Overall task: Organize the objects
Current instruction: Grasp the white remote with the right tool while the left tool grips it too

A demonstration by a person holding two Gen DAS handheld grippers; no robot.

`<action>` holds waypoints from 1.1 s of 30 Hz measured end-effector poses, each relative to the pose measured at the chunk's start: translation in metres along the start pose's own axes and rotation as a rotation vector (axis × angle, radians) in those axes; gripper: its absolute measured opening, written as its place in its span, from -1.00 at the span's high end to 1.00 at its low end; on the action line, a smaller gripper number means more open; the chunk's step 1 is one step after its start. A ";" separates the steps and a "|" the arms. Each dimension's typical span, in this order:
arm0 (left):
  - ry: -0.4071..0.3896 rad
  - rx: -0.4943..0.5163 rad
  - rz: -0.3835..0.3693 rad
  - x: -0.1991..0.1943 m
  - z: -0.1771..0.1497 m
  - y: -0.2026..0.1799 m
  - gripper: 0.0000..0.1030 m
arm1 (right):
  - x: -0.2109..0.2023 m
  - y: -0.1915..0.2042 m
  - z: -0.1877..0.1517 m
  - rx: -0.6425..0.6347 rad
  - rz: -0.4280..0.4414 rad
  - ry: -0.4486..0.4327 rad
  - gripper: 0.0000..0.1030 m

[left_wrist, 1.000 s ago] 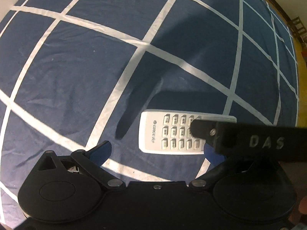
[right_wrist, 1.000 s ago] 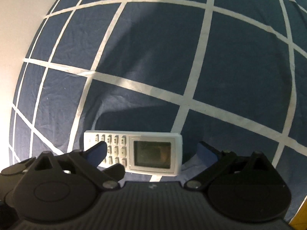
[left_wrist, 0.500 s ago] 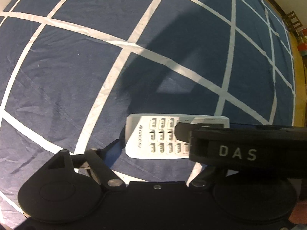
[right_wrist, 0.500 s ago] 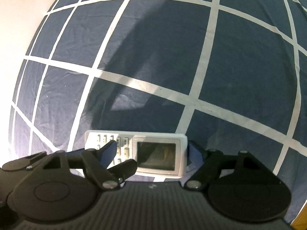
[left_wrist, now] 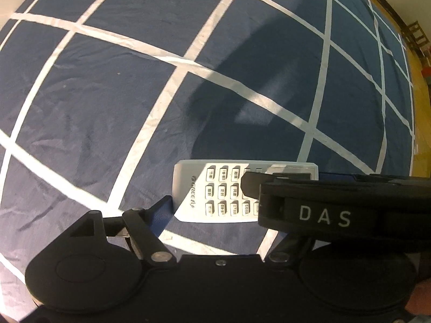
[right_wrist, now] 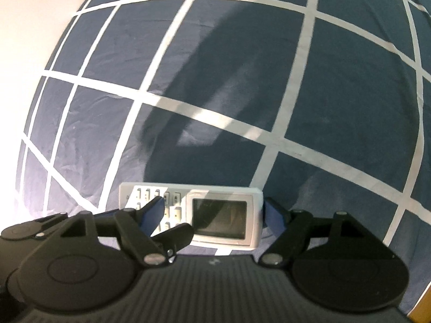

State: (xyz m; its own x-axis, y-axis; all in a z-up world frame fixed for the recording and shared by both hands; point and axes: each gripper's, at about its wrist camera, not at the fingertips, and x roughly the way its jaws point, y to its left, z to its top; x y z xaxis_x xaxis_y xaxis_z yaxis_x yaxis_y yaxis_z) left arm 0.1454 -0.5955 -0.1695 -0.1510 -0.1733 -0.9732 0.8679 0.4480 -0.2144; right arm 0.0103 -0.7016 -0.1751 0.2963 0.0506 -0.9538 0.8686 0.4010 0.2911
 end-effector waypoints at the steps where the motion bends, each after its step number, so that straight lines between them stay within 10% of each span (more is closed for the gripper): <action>1: -0.004 -0.008 0.004 -0.003 -0.002 0.000 -0.45 | -0.002 0.002 -0.001 -0.008 0.003 -0.001 -0.52; 33: -0.250 -0.437 0.174 -0.144 -0.183 0.037 -0.45 | -0.092 0.116 -0.130 -0.510 0.180 -0.018 -0.52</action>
State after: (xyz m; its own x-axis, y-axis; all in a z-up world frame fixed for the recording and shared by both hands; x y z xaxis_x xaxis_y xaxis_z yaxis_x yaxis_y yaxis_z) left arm 0.1124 -0.3933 -0.0526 0.1417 -0.2433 -0.9595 0.5836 0.8035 -0.1176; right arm 0.0318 -0.5405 -0.0635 0.4331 0.1453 -0.8896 0.5020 0.7808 0.3719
